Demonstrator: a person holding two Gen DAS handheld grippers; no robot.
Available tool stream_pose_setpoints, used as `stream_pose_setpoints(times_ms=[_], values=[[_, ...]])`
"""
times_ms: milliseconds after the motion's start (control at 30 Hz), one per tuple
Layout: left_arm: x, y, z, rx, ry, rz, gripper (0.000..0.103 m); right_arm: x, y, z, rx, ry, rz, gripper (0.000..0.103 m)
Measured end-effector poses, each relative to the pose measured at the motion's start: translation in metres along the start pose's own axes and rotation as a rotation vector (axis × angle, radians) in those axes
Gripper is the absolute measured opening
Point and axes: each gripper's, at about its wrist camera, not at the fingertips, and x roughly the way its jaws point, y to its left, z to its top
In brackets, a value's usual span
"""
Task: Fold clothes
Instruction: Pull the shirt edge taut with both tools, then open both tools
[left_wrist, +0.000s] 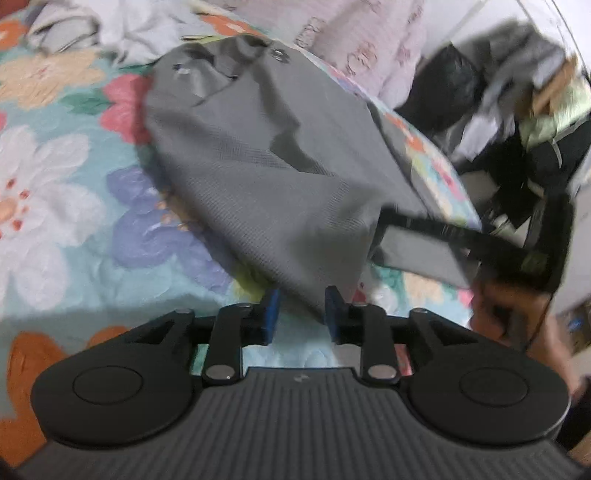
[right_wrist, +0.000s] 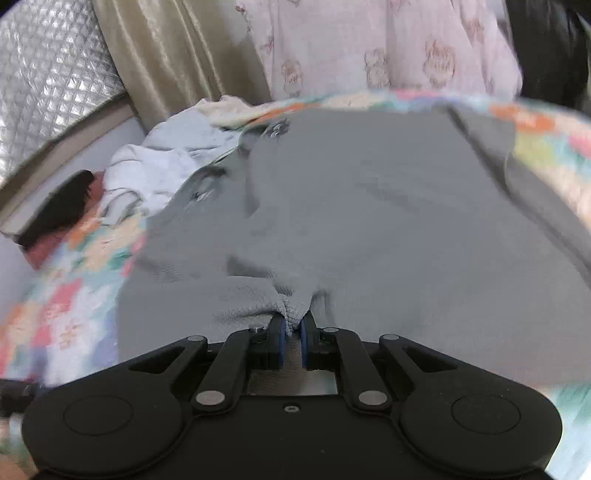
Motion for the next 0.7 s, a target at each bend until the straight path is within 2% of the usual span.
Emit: stream_pose_setpoints(times_ms=[100,133,233,333,400,433,467,500,600,700], values=[[0.012,-0.008,0.0,0.032,-0.012,-0.027,0.038,0.001,0.001,0.011,0.047,-0.002,0.071,0.011],[0.015,-0.01,0.001,0.036,-0.016,-0.045,0.044,0.001,0.001,0.013,0.074,0.001,0.105,0.011],[0.021,-0.014,0.0,0.038,-0.036,-0.133,0.051,0.001,-0.005,0.016,0.188,0.044,0.233,0.011],[0.032,-0.022,0.0,0.074,-0.027,-0.088,0.058,-0.001,-0.016,0.013,0.351,0.081,0.397,0.011],[0.042,-0.027,-0.001,0.114,-0.006,-0.02,0.058,-0.002,-0.019,0.01,0.41,0.088,0.454,0.011],[0.047,-0.029,-0.002,0.141,0.007,0.018,0.052,-0.001,-0.017,0.01,0.408,0.088,0.453,0.011],[0.052,-0.031,-0.003,0.17,0.018,0.058,0.039,-0.001,-0.016,0.011,0.387,0.085,0.435,0.011],[0.053,-0.033,-0.001,0.207,0.019,0.107,0.002,-0.001,-0.014,0.012,0.354,0.081,0.411,0.011],[0.045,-0.028,0.018,0.245,-0.041,0.144,0.002,-0.001,-0.006,0.017,0.231,0.053,0.322,0.012],[0.036,-0.012,0.045,0.211,-0.101,0.135,0.002,0.007,-0.002,0.022,0.137,0.012,0.226,0.016]])
